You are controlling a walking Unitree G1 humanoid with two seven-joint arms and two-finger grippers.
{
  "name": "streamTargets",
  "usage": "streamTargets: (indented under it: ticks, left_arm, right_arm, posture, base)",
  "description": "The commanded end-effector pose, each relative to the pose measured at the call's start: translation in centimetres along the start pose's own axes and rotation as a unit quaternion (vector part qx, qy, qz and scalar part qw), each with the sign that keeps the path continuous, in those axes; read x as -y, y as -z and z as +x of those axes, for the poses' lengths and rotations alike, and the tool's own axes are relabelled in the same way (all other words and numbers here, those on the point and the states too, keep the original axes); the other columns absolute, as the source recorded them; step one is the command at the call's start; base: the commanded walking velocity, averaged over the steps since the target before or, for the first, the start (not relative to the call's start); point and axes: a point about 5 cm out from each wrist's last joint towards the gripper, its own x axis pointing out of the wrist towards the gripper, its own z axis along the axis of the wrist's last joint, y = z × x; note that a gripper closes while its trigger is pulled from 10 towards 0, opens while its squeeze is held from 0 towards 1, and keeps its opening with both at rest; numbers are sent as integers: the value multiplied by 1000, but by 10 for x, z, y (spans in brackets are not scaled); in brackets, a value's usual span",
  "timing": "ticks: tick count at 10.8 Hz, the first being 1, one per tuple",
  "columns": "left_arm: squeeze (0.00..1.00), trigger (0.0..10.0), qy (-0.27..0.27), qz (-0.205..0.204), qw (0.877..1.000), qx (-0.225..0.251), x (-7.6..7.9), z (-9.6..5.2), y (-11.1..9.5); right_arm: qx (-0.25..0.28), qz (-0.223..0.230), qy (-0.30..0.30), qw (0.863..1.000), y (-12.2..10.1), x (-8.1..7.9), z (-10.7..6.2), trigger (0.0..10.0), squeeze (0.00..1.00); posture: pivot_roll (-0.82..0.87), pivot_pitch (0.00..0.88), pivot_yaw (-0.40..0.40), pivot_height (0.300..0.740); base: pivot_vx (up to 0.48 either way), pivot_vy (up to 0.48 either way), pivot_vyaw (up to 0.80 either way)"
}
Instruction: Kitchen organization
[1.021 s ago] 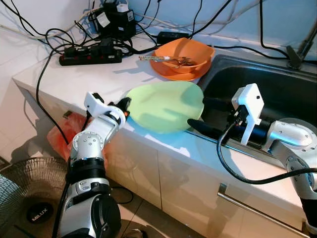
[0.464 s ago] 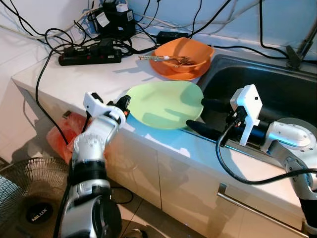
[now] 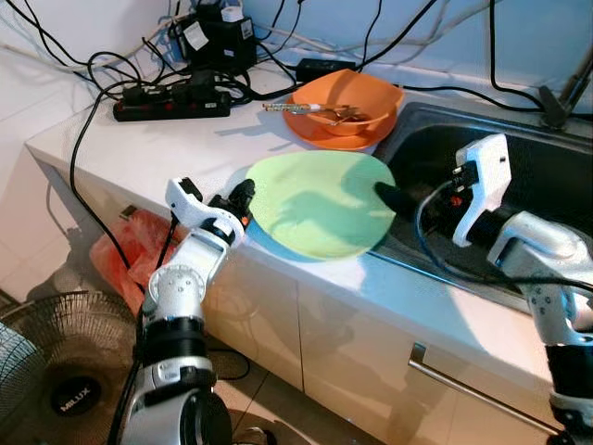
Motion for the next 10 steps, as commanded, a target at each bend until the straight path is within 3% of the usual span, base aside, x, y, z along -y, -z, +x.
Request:
streamTargets:
  ticks: [1,5,9,10]
  left_arm:
    - [0,0,40,19,999,3,14,1,-1]
    - [0,0,133,17,990,44,44,-1,-12]
    - [0,0,160,18,986,45,50,-2,-12]
    - [0,0,168,16,984,48,51,-3,-13]
  right_arm:
    - [8,10,19,1000,-7,5,2,10000,0]
    - [-13,58,43,997,3,9,4,10000,0]
    - [-4,109,34,993,4,8,4,10000,0]
    - [6,140,31,990,2,7,4,10000,0]
  posture:
    - [24,33,97,740]
    - [21,38,97,740]
    - [21,41,99,740]
    - [20,42,99,740]
  base:
    - [0,0,0]
    - [0,0,0]
    - [0,0,0]
    - [0,0,0]
